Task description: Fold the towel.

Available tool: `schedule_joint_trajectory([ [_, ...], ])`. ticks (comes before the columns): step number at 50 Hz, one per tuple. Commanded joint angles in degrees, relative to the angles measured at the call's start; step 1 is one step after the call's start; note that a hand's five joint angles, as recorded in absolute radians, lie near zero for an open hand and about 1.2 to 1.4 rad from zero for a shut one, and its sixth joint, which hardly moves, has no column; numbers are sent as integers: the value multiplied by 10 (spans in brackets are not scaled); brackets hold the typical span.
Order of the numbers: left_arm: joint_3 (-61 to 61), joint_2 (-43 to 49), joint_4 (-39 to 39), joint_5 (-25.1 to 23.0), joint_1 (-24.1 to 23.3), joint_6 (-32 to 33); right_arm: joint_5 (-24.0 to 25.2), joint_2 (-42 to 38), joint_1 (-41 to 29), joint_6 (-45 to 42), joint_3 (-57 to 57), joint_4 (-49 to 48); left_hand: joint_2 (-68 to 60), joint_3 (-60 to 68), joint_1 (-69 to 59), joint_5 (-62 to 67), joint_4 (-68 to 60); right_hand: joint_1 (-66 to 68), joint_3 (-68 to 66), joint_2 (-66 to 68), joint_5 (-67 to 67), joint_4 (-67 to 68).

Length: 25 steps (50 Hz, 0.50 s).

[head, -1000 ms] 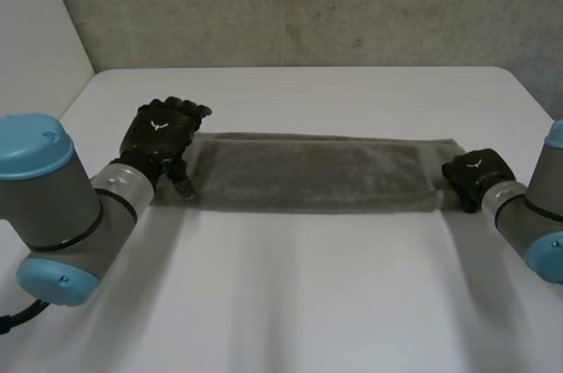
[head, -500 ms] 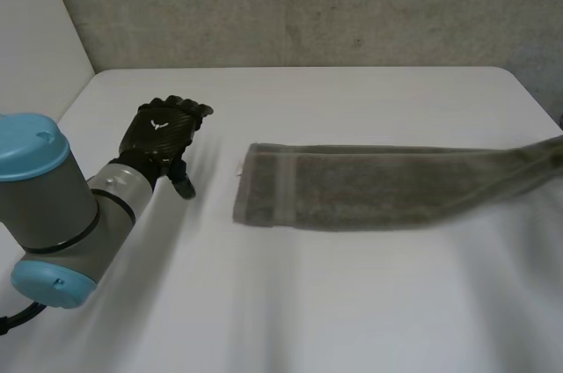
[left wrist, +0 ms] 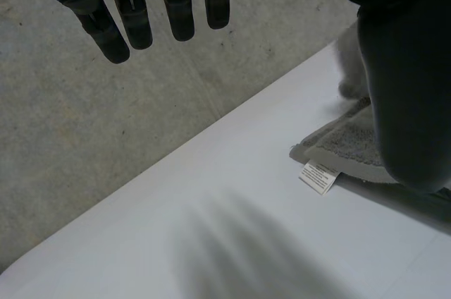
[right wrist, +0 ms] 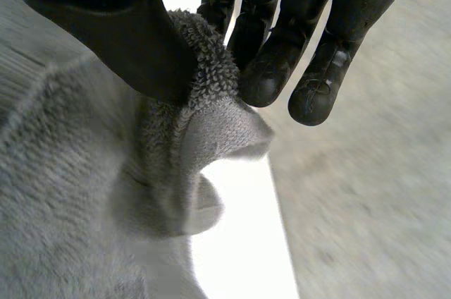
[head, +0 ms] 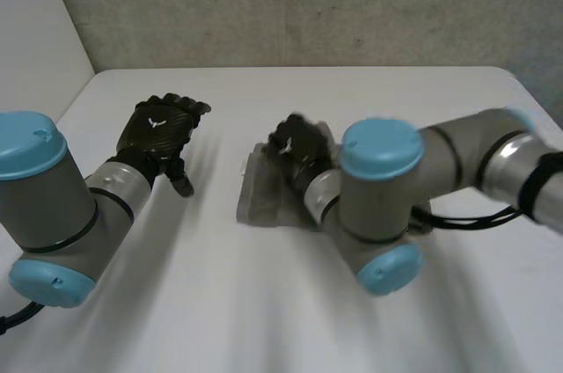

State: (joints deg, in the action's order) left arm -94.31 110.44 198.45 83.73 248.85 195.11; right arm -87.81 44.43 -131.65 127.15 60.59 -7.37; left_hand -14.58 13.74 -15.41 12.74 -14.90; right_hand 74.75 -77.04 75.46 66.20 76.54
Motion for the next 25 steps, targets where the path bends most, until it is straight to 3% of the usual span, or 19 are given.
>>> schedule_joint_trajectory([
  [1,0,1,0,-1,-1,0,56,-12,1,3,19,1,44,-35,52,-125,47,-24,46,-31,-38,-41],
  [2,0,1,0,-1,-1,0,61,-8,4,12,23,1,44,-35,52,-125,47,-237,260,-245,-252,-255],
  [3,0,1,0,-1,-1,0,61,-8,4,12,23,1,44,-35,52,-125,47,-240,263,-247,-254,-257],
  [5,-1,1,0,-1,-2,0,53,21,15,60,28,2,44,-35,52,-125,47,-648,670,-655,-662,-665],
  [8,-1,1,0,-1,-2,0,51,51,26,101,37,5,44,-35,52,-125,47,-648,670,-655,-662,-665],
  [10,-1,1,-1,-1,-3,0,55,105,63,191,70,8,44,-35,52,-125,47,-648,670,-655,-662,-665],
  [15,-1,1,-1,-1,-3,0,64,173,123,296,146,8,44,-35,52,-125,47,-648,670,-655,-662,-665],
  [25,-1,2,0,-1,-4,0,84,227,225,281,294,16,44,-35,52,-125,47,-648,670,-655,-662,-665],
])
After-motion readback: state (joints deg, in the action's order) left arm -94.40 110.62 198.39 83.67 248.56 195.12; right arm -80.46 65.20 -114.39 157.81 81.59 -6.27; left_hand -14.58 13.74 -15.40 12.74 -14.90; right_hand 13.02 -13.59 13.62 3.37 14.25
